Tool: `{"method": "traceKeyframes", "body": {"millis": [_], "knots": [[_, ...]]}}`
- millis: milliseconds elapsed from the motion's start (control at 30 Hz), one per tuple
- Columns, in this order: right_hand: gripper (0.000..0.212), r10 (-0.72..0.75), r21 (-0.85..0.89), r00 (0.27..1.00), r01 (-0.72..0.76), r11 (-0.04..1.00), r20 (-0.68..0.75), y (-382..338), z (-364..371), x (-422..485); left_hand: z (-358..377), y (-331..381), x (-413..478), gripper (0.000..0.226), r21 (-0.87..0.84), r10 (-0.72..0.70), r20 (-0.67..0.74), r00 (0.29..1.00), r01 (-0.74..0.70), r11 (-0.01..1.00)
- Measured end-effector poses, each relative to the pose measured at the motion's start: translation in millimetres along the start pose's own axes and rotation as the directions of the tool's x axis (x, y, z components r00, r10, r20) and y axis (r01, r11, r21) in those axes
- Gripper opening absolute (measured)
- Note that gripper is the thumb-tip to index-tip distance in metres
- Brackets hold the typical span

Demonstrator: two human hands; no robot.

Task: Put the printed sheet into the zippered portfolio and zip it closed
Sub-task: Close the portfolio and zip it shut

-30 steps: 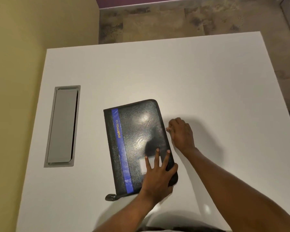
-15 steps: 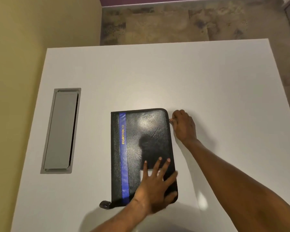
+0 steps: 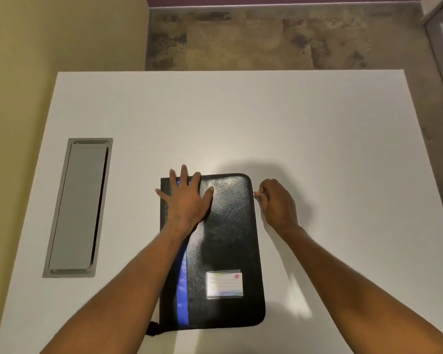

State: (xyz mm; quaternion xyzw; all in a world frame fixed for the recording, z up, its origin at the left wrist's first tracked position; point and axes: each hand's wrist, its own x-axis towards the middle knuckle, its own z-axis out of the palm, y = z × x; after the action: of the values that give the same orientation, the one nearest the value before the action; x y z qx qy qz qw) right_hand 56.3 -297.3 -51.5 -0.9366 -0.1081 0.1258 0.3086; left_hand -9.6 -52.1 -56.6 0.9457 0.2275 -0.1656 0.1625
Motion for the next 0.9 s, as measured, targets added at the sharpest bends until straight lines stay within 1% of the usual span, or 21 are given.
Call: {"method": "traceKeyframes", "body": {"millis": [133, 200, 267, 333, 467, 567, 633, 733, 900], "knots": [[0.02, 0.016, 0.01, 1.0, -0.016, 1.0, -0.024, 11, -2, -3, 5, 13, -1, 0.054, -0.057, 0.032, -0.04, 0.999, -0.035, 0.998], [0.018, 0.034, 0.01, 0.999, -0.034, 0.999, -0.031, 19, -5, -1, 7, 20, -3, 0.054, -0.082, 0.061, -0.062, 0.996, -0.066, 0.994], [0.014, 0.021, 0.003, 1.0, -0.021, 1.0, -0.02, 27, -10, 5, 10, 27, -4, 0.057, -0.091, 0.078, -0.071, 0.994, -0.084, 0.992], [0.011, -0.03, 0.014, 0.999, 0.029, 0.999, 0.015, 32, -17, 15, 13, 31, -4, 0.058, -0.097, 0.089, -0.078, 0.993, -0.096, 0.991], [0.009, -0.191, 0.003, 0.974, 0.192, 0.981, 0.119, 36, -32, 48, 20, 33, -3, 0.056, -0.085, 0.092, -0.096, 0.991, -0.1, 0.991], [0.005, -0.293, -0.038, 0.929, 0.31, 0.95, 0.228, 29, -33, 76, 22, 32, -2, 0.057, -0.081, 0.079, -0.103, 0.992, -0.087, 0.993], [0.007, -0.371, -0.069, 0.881, 0.407, 0.911, 0.292, 20, -27, 92, 22, 32, -1, 0.057, -0.077, 0.076, -0.102, 0.992, -0.084, 0.993], [0.009, -0.449, -0.08, 0.807, 0.513, 0.855, 0.383, 0, -14, 113, 19, 32, -3, 0.055, -0.102, 0.078, -0.104, 0.992, -0.088, 0.991], [0.01, -0.58, -0.102, 0.692, 0.675, 0.73, 0.43, -34, 19, 131, 11, 34, -7, 0.053, -0.153, 0.063, -0.094, 0.994, -0.077, 0.985]]}}
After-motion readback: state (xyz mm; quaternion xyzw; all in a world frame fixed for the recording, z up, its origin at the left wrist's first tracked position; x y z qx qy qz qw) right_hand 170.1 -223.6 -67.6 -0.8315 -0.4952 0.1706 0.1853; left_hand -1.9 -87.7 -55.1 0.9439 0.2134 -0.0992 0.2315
